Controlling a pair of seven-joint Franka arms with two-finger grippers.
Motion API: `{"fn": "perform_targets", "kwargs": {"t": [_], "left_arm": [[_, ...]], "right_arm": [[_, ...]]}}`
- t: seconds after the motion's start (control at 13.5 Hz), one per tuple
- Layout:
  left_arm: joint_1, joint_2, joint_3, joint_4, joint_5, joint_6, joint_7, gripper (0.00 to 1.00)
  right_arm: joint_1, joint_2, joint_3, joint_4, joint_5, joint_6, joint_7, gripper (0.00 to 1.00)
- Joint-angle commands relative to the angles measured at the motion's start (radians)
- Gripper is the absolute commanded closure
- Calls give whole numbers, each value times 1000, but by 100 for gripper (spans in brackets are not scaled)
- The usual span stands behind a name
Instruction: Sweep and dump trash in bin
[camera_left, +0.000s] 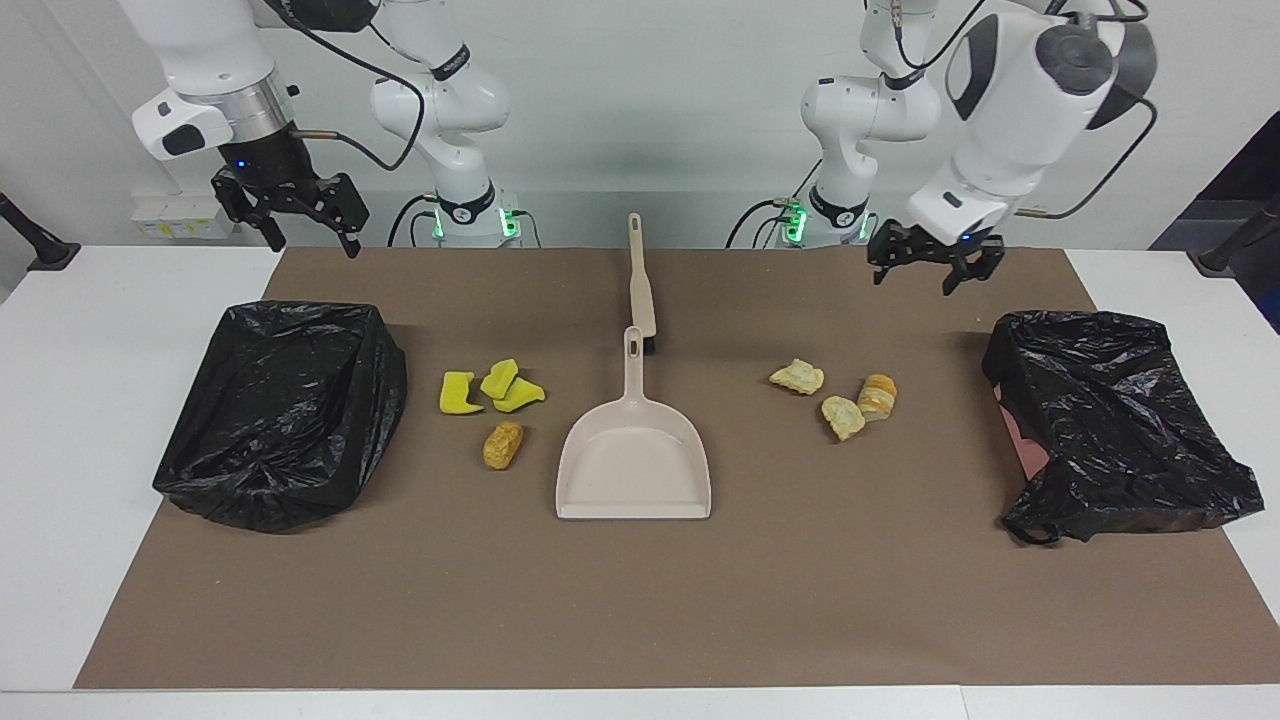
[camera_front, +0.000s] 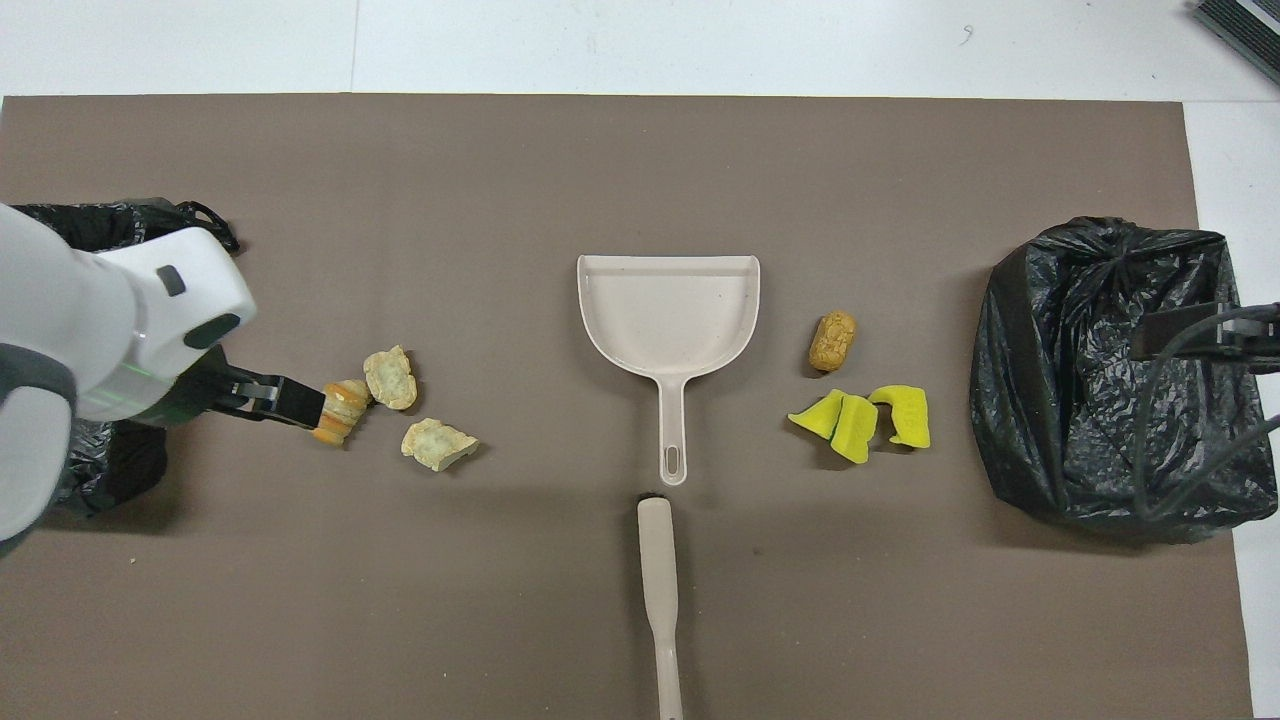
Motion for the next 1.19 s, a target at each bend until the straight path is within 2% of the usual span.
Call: {"fn": "perform_targets", "kwargs": {"t": [0.0, 0.3, 0.74, 0.89, 1.12], "left_arm": [[-122, -69, 13, -120, -7, 92, -118, 0], [-245, -118, 13, -183, -65, 111, -274, 0], [-505, -97, 13, -266, -97, 266, -535, 0], [-562, -59, 13, -266, -134, 316, -600, 0], [-673, 38, 13, -282, -134, 459, -713, 0]], "right_arm": [[-3, -16, -1, -16, 18, -2, -20, 0], [-3, -16, -2, -16, 17, -2, -20, 0], [-3, -16, -2, -16, 18, -2, -20, 0], [-3, -16, -1, -16, 18, -2, -20, 0], [-3, -16, -1, -14, 18, -2, -20, 0]]}}
